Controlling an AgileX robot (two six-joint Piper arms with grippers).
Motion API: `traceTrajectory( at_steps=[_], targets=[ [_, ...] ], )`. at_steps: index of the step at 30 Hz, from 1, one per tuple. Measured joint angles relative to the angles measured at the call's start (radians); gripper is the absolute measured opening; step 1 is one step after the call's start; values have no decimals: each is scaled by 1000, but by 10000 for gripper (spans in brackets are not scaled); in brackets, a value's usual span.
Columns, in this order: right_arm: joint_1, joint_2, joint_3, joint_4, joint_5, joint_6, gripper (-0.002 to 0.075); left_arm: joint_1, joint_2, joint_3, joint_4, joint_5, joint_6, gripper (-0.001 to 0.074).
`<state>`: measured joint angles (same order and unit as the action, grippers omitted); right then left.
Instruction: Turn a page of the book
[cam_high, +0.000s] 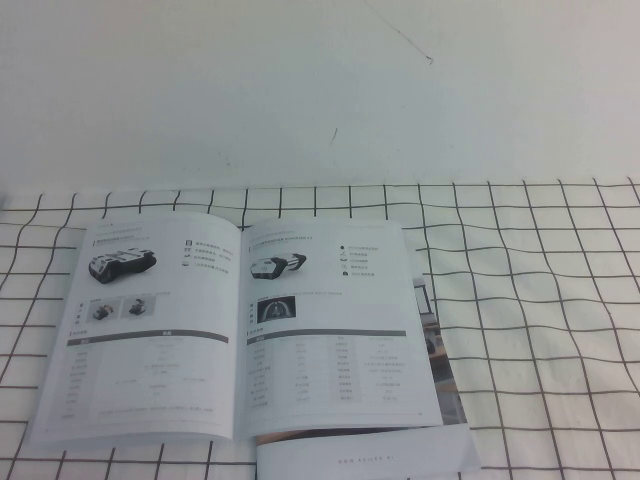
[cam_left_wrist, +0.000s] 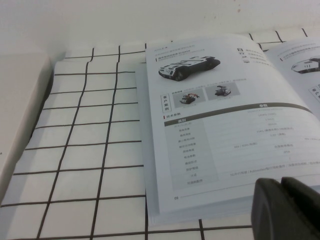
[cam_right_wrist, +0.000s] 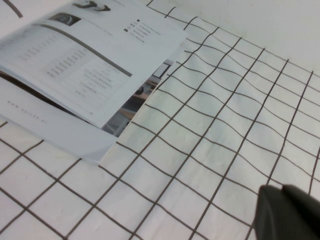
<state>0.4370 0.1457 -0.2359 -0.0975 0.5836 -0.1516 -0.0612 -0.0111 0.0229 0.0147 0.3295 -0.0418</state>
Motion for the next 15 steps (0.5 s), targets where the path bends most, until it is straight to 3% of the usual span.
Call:
traceTrajectory(
  at_steps=[15],
  targets=[
    [-19, -12, 4, -40, -12, 0, 1, 0, 0, 0, 0, 0, 0, -3]
  ],
)
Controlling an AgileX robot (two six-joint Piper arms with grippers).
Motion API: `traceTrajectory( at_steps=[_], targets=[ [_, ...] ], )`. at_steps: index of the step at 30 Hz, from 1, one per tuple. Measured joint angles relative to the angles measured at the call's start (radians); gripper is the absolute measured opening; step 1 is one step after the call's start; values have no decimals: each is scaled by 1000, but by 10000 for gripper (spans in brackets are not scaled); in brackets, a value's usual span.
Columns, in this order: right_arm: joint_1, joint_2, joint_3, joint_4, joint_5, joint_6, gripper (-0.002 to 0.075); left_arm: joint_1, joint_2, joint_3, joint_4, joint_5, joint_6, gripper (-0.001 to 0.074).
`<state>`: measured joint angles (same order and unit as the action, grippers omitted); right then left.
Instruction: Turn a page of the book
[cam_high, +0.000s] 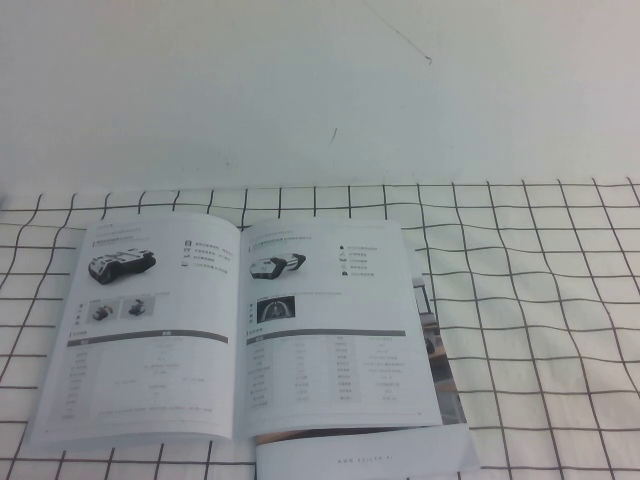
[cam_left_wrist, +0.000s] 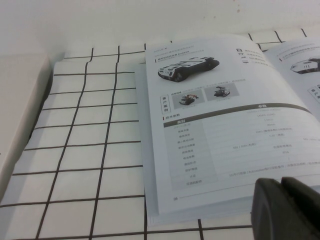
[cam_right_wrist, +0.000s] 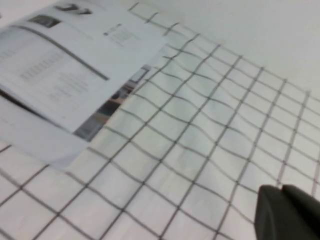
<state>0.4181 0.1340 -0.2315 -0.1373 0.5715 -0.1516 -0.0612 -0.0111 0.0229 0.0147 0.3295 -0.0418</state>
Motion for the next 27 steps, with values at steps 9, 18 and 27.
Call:
traceTrajectory(
  at_steps=[9, 18, 27],
  targets=[
    [-336, -76, 114, -39, -244, 70, 1, 0, 0, 0, 0, 0, 0, -3],
    [-469, -147, 259, 55, -237, 75, 1, 0, -1, 0, 0, 2, 0, -2],
    [-470, -147, 261, 60, -208, 75, 1, 0, -1, 0, 0, 2, 0, -2]
  ],
)
